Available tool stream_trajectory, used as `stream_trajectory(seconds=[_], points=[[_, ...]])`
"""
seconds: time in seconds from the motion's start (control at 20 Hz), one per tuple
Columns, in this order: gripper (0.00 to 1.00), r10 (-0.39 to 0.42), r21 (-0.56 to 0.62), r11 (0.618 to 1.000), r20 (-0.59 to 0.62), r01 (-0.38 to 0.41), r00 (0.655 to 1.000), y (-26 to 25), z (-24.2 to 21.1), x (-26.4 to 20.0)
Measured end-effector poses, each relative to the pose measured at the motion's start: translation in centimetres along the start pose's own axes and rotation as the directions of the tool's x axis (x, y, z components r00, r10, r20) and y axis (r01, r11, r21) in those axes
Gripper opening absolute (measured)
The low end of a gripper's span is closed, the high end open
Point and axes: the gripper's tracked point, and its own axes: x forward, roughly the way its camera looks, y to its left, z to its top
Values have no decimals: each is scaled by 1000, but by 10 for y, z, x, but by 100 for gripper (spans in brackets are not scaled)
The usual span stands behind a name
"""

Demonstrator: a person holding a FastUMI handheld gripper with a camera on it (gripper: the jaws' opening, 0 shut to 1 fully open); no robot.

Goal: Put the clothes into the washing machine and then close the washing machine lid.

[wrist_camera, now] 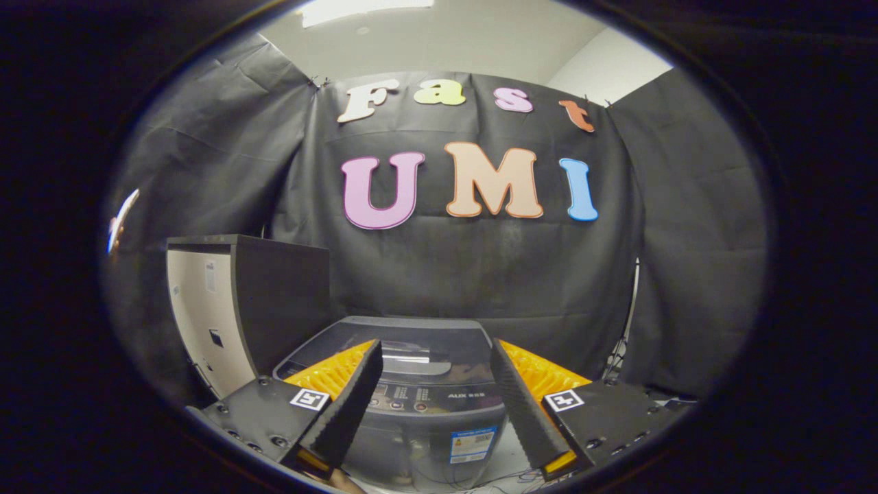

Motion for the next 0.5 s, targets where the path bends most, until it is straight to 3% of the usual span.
stream_trajectory(seconds=[0.2,0.5], points=[[98,-7,-34,999,-8,7,1000,-4,-10,-14],[98,52,-83,995,33,-49,998,3,-22,-28]])
